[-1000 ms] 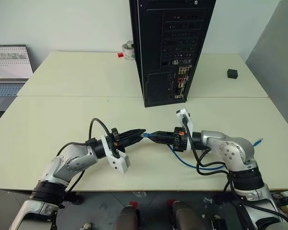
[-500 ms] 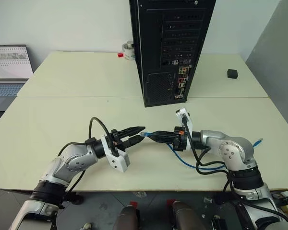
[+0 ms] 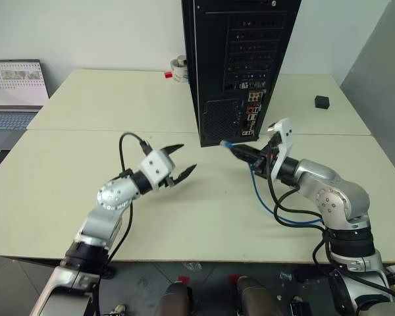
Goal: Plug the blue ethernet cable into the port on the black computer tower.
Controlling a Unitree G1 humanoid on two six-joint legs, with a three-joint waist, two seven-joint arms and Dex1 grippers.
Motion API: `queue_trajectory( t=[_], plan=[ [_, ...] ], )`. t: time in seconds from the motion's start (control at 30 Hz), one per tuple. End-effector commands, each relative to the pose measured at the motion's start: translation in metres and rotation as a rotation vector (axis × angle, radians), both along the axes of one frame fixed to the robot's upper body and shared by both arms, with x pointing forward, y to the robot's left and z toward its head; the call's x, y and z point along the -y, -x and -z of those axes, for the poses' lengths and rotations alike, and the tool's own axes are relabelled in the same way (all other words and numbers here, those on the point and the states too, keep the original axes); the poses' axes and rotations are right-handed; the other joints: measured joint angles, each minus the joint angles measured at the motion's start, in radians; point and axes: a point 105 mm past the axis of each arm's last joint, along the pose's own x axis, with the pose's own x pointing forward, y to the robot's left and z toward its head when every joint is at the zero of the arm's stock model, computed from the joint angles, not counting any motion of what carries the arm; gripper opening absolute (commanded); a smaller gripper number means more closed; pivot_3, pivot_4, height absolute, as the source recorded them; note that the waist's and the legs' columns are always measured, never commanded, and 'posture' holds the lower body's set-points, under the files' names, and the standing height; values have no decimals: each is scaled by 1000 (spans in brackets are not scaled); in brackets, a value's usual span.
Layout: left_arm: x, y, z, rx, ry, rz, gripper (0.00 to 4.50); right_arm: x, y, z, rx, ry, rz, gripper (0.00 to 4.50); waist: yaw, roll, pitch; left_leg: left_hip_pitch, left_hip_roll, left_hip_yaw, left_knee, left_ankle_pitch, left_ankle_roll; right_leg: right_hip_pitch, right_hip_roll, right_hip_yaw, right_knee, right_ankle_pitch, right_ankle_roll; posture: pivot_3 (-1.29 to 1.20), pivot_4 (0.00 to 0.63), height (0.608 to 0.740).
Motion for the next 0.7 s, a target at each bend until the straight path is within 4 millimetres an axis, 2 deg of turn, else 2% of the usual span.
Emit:
queue_trajectory(
  t=[0.03, 0.17, 0.33, 0.57, 0.7],
  plan=[
    [20, -11, -29, -96, 128, -2, 3392, 23, -21, -22, 196, 58, 304, 5, 0, 0, 0, 0, 0, 0, 0, 0, 0, 0, 0, 0, 0, 0, 0, 0, 150, 740],
    [39, -16, -42, -155, 173, 12, 3392, 25, -35, -26, 267, 76, 476, 5, -5, 0, 0, -1, 0, 1, 0, 0, 0, -2, 1, 2, 1, 0, 0, 0, 150, 740],
    [53, -19, -55, -156, 212, 7, 3392, 19, -51, -28, 308, 94, 566, 4, -9, 0, 0, 0, 1, 1, -1, 0, -1, -3, 1, 5, 1, 0, 0, 0, 150, 740],
    [58, -25, -58, -103, 247, -71, 3392, 21, -65, -30, 333, 107, 620, 3, -3, 0, 0, 0, 0, 2, -1, 1, -1, -4, 0, 6, 1, 0, 0, 0, 150, 740],
    [56, -23, -53, -86, 238, -104, 3392, 18, -69, -26, 310, 111, 604, 3, -4, 0, 0, 0, 0, 3, -1, 0, -1, -4, 0, 7, 1, 0, 0, 0, 150, 740]
  ],
)
